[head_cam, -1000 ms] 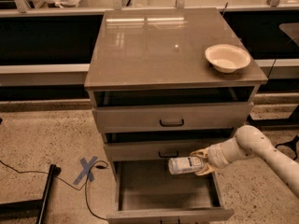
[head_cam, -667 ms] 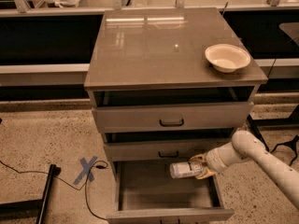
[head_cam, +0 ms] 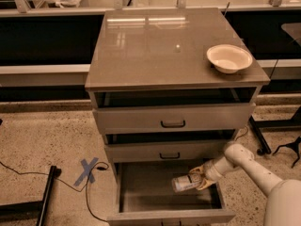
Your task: Place blue plastic bottle into bottom drawer
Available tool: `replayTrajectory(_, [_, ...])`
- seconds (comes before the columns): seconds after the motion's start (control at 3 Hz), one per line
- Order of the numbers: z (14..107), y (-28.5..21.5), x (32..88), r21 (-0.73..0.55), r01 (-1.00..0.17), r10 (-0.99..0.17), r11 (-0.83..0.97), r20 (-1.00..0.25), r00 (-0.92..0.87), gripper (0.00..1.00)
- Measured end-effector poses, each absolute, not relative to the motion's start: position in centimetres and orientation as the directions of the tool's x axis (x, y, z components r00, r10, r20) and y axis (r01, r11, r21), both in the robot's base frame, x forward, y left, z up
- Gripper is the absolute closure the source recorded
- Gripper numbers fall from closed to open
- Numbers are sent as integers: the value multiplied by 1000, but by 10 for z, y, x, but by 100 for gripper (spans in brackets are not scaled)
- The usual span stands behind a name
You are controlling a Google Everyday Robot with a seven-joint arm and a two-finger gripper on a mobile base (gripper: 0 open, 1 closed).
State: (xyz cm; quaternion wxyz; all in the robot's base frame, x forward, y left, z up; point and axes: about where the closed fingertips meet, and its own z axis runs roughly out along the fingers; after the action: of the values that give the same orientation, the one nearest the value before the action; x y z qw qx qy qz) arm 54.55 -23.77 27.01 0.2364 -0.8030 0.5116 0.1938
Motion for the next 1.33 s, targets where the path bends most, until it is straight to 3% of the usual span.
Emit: replayTrajectory(1.33, [224, -219, 518, -284, -922, -796, -263, -477, 373, 100])
